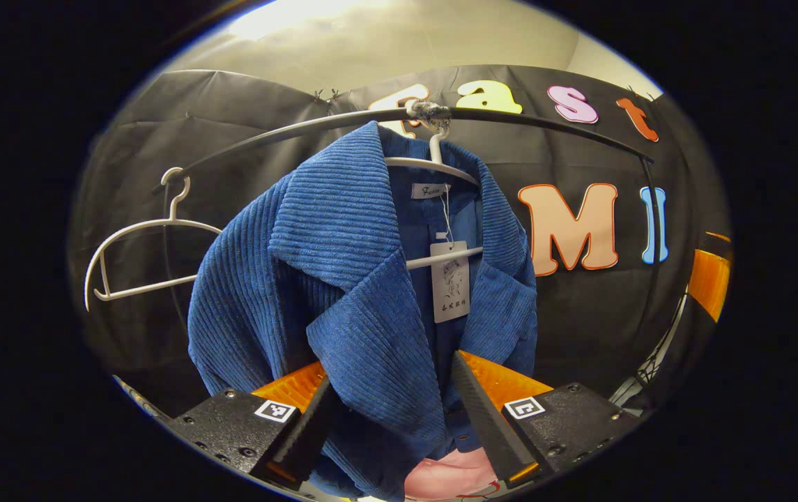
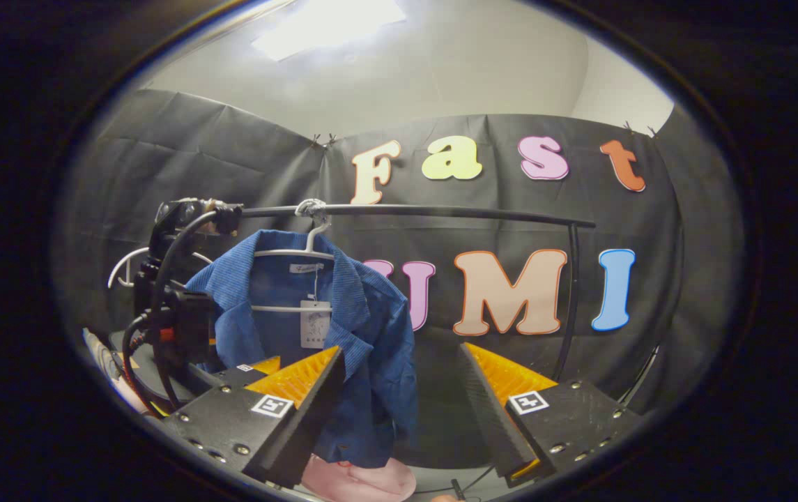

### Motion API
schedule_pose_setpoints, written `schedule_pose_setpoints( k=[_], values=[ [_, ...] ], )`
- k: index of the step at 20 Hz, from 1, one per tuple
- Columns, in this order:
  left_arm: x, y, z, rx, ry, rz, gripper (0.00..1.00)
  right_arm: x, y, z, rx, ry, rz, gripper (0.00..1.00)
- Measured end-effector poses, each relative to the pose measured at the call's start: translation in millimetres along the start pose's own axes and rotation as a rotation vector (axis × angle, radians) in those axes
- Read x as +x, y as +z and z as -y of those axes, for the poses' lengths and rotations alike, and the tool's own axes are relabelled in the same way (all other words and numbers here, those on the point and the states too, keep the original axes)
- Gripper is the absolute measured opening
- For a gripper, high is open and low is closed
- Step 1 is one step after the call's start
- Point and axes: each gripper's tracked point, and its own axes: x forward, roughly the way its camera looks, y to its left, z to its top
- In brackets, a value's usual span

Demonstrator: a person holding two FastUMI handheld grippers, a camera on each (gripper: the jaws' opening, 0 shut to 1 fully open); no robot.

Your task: Grasp the clothes on the hanger with both hands and then place them into the laundry hamper below.

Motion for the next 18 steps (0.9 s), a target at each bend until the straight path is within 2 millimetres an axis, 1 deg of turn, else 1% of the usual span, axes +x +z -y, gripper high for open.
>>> schedule_pose_setpoints(
  k=[1, 3, 4, 6, 9, 12, 13, 14, 15, 18],
  values=[
    [2, 1, -1, -0.003, -0.005, 0.001, 0.92, 0, -1, 0, 0.002, 0.002, -0.002, 0.97],
    [6, -1, -2, -0.010, -0.011, -0.004, 0.80, 3, -5, -2, 0.006, 0.009, -0.008, 0.97],
    [9, 0, 0, -0.013, -0.018, -0.006, 0.78, 6, -5, -4, 0.010, 0.014, -0.011, 0.97],
    [10, -3, 1, -0.013, -0.036, -0.012, 0.69, 8, -8, -5, 0.019, 0.020, -0.017, 0.95],
    [10, -3, 3, -0.007, -0.059, -0.012, 0.42, 12, -13, -11, 0.024, 0.034, -0.027, 0.95],
    [9, -4, -4, 0.015, -0.040, -0.017, 0.14, 17, -19, -18, 0.015, 0.052, -0.044, 0.95],
    [8, -4, -4, 0.022, -0.043, -0.015, 0.05, 18, -22, -20, 0.014, 0.058, -0.049, 0.97],
    [6, -3, -3, 0.028, -0.047, -0.011, 0.05, 20, -24, -23, 0.016, 0.065, -0.055, 0.95],
    [4, -1, -4, 0.036, -0.051, -0.004, 0.07, 21, -27, -26, 0.019, 0.074, -0.060, 0.95],
    [-2, 8, -5, 0.069, -0.066, 0.025, 0.05, 28, -34, -36, 0.025, 0.099, -0.076, 0.96]
  ],
)
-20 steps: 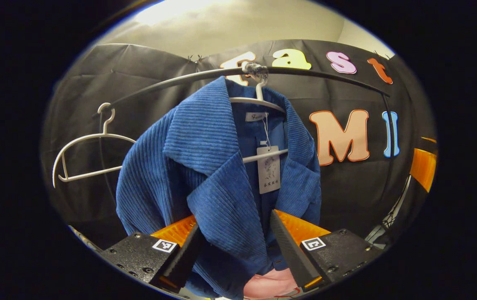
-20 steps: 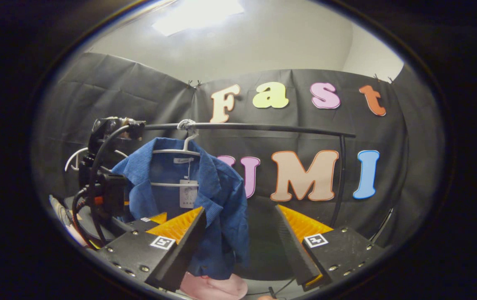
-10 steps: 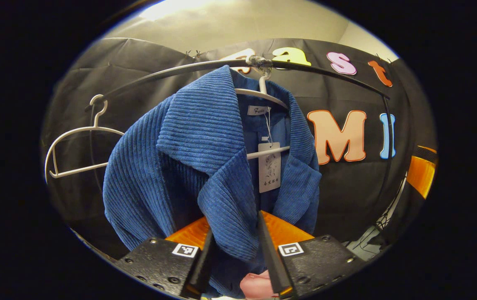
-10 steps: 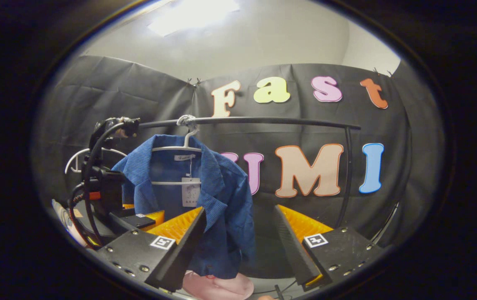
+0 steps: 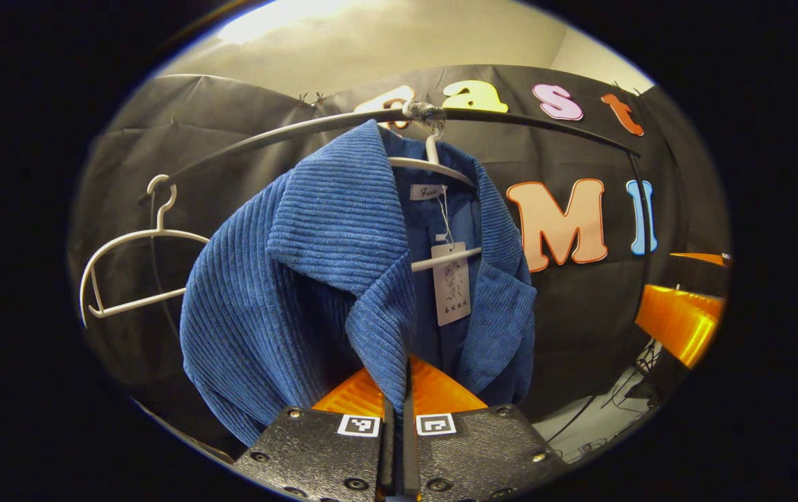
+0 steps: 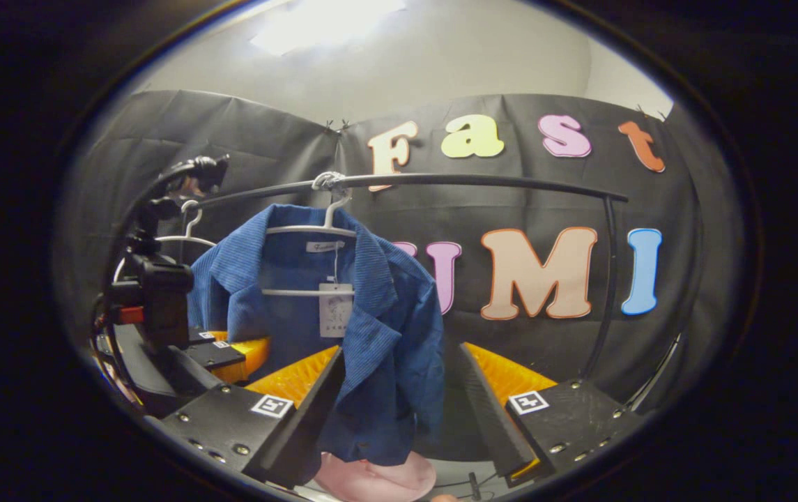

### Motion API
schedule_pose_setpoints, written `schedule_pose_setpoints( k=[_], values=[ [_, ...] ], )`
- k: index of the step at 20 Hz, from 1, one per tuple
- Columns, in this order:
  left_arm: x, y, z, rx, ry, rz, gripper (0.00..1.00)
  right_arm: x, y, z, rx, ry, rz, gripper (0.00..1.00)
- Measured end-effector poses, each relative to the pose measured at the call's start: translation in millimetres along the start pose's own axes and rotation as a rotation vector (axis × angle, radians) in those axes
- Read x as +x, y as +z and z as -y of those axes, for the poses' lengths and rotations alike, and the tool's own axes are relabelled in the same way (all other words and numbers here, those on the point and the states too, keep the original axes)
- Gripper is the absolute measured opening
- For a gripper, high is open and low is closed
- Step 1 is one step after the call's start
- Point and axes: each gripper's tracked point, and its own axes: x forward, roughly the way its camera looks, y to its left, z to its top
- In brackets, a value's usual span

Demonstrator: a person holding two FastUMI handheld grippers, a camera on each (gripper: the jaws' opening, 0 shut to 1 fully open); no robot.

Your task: Grasp the clothes on the hanger with both hands and then place them into the laundry hamper below.

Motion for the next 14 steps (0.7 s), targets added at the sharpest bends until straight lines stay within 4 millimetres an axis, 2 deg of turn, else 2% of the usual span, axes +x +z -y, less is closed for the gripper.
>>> schedule_pose_setpoints(
  k=[4, 8, 9, 14],
  values=[
    [-11, 19, -2, 0.008, -0.021, 0.048, 0.07, 16, -9, -6, -0.010, 0.017, -0.021, 0.95],
    [-26, 46, -7, -0.007, -0.031, 0.100, 0.06, 40, -17, -21, 0.009, 0.058, -0.036, 0.95],
    [-30, 54, -11, -0.009, -0.026, 0.113, 0.04, 46, -19, -25, 0.011, 0.071, -0.039, 0.95],
    [-41, 75, -32, -0.026, 0.019, 0.132, 0.06, 87, -24, -44, 0.030, 0.108, -0.037, 0.95]
  ],
)
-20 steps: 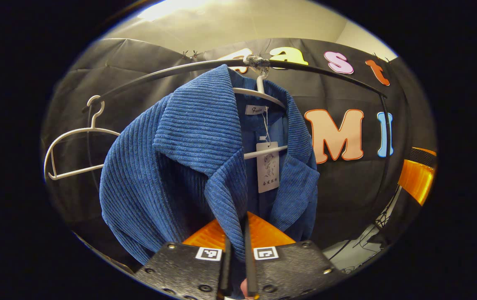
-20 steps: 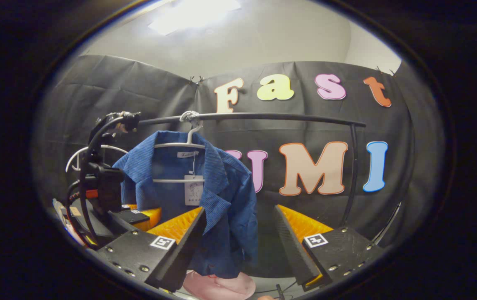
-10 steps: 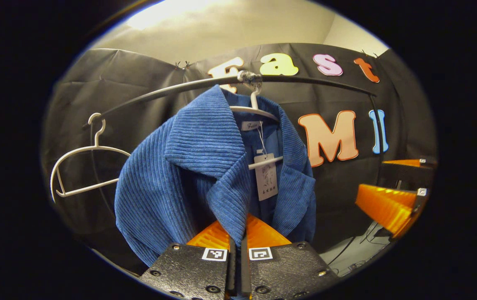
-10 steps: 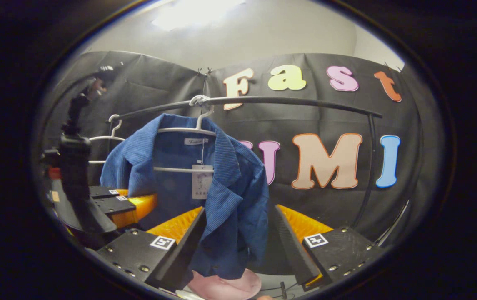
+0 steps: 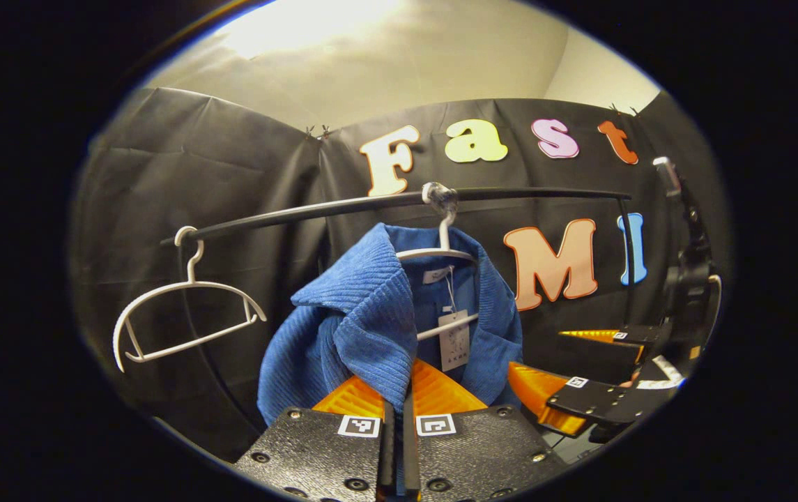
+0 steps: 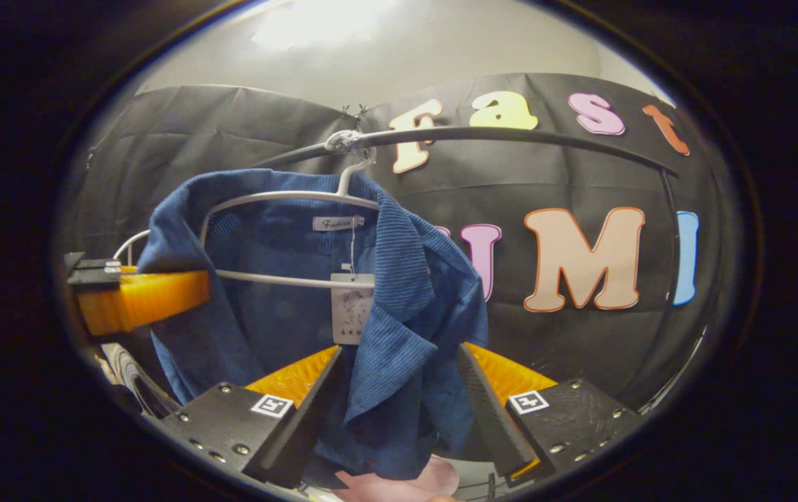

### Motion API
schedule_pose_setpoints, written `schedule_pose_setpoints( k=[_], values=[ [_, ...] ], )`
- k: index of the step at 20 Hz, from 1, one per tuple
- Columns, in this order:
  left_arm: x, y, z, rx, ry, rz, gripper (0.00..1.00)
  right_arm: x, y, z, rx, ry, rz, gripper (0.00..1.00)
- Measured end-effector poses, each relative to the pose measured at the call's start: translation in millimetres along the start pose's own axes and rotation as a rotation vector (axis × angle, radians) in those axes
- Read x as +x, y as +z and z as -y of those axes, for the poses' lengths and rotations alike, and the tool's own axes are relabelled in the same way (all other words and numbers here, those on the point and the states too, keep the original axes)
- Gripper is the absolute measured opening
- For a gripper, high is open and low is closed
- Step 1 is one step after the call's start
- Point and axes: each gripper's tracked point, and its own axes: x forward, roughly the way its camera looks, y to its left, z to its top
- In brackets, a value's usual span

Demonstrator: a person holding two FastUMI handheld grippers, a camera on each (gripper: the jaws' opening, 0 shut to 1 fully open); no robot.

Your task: Grasp the clothes on the hanger with both hands and then place them into the laundry hamper below.

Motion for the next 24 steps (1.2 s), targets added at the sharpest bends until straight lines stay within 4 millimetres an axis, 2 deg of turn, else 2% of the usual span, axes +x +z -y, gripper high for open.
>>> schedule_pose_setpoints(
  k=[6, 9, 12, 13, 16, 20, 24],
  values=[
    [-6, 20, -39, -0.014, 0.072, 0.018, 0.03, 48, -9, -9, 0.056, -0.012, -0.008, 0.95],
    [-7, 28, -48, -0.046, 0.066, 0.029, 0.04, 64, -27, -13, 0.083, -0.014, -0.062, 0.95],
    [-10, 33, -52, -0.074, 0.043, 0.042, 0.04, 72, -35, -9, 0.091, -0.042, -0.084, 0.58],
    [-11, 34, -54, -0.073, 0.038, 0.044, 0.04, 72, -37, -9, 0.081, -0.050, -0.088, 0.51],
    [-13, 35, -58, -0.063, 0.033, 0.046, 0.05, 69, -36, 9, 0.035, -0.123, -0.090, 0.12],
    [-20, 39, -68, -0.037, 0.044, 0.058, 0.05, 65, -21, 47, -0.041, -0.224, -0.055, 0.12],
    [-22, 40, -73, -0.038, 0.056, 0.055, 0.03, 65, 5, 83, -0.081, -0.300, -0.004, 0.12]
  ],
)
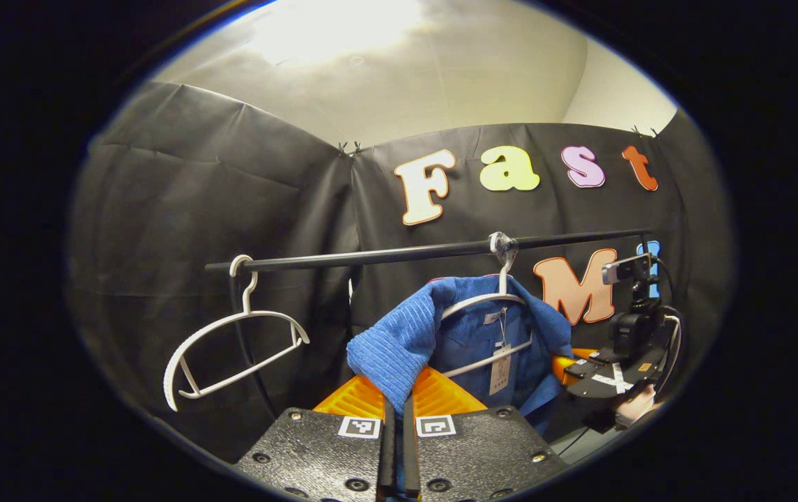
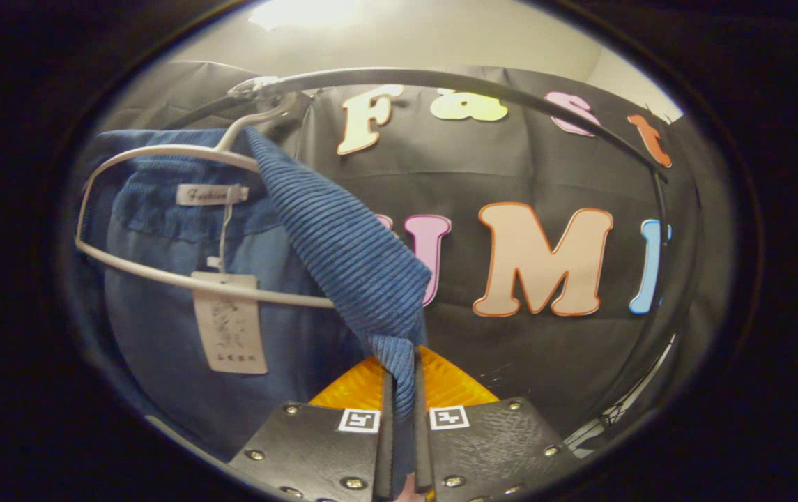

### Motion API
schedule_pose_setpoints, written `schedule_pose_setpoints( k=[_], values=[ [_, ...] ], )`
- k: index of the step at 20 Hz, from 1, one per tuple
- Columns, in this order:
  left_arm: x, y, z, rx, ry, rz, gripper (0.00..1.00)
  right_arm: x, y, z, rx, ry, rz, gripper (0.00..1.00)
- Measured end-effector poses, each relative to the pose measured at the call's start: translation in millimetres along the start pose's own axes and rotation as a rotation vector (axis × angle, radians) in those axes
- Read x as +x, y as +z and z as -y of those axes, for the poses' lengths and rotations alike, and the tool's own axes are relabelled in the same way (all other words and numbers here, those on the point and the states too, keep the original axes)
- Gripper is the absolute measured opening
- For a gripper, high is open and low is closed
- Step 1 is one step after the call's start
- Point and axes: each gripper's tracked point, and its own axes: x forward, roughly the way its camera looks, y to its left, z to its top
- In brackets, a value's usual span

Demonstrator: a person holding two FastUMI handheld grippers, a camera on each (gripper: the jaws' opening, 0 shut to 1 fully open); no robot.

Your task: Grasp the clothes on the hanger with both hands and then place them into the laundry hamper below.

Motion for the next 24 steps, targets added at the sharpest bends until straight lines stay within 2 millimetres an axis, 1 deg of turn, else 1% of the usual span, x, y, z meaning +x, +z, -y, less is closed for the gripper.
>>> schedule_pose_setpoints(
  k=[1, 3, 4, 5, 6, 7, 8, 11, 13, 14, 16, 17, 18, 19, 20, 22, 23, 24],
  values=[
    [-2, 2, -4, 0.009, 0.008, 0.001, 0.05, 3, 6, 9, -0.006, -0.018, 0.018, 0.12],
    [-2, 10, -14, 0.029, 0.030, 0.016, 0.05, 7, 20, 23, -0.011, -0.049, 0.054, 0.12],
    [-2, 12, -17, 0.031, 0.034, 0.019, 0.06, 10, 29, 29, -0.011, -0.060, 0.077, 0.12],
    [-2, 13, -18, 0.028, 0.038, 0.018, 0.05, 14, 36, 33, -0.003, -0.068, 0.095, 0.07],
    [-1, 13, -22, 0.028, 0.047, 0.017, 0.03, 17, 43, 38, 0.007, -0.076, 0.111, 0.11],
    [-1, 14, -25, 0.037, 0.057, 0.016, 0.03, 20, 48, 43, 0.016, -0.085, 0.127, 0.07],
    [-1, 15, -29, 0.052, 0.071, 0.018, 0.03, 23, 54, 46, 0.023, -0.088, 0.141, 0.12],
    [-3, 26, -40, 0.089, 0.105, 0.039, 0.04, 31, 68, 51, 0.034, -0.091, 0.181, 0.11],
    [-2, 27, -40, 0.072, 0.107, 0.034, 0.03, 36, 75, 52, 0.033, -0.095, 0.203, 0.12],
    [0, 27, -42, 0.050, 0.105, 0.034, 0.05, 38, 77, 52, 0.029, -0.096, 0.210, 0.12],
    [4, 22, -54, 0.028, 0.125, 0.030, 0.04, 41, 79, 52, 0.014, -0.096, 0.221, 0.12],
    [8, 20, -68, 0.035, 0.162, 0.030, 0.05, 45, 80, 53, 0.009, -0.100, 0.224, 0.12],
    [10, 18, -79, 0.034, 0.177, 0.027, 0.05, 47, 79, 53, 0.011, -0.092, 0.223, 0.07],
    [12, 10, -82, 0.007, 0.173, 0.002, 0.04, 48, 78, 49, 0.016, -0.081, 0.221, 0.12],
    [12, 4, -84, -0.019, 0.172, -0.010, 0.04, 50, 78, 48, 0.019, -0.076, 0.221, 0.12],
    [19, -12, -87, -0.028, 0.174, -0.032, 0.04, 55, 80, 48, 0.010, -0.076, 0.229, 0.12],
    [23, -19, -88, -0.017, 0.172, -0.038, 0.03, 56, 79, 49, 0.009, -0.075, 0.230, 0.07],
    [27, -24, -90, -0.001, 0.168, -0.042, 0.05, 58, 79, 49, 0.012, -0.074, 0.228, 0.12]
  ],
)
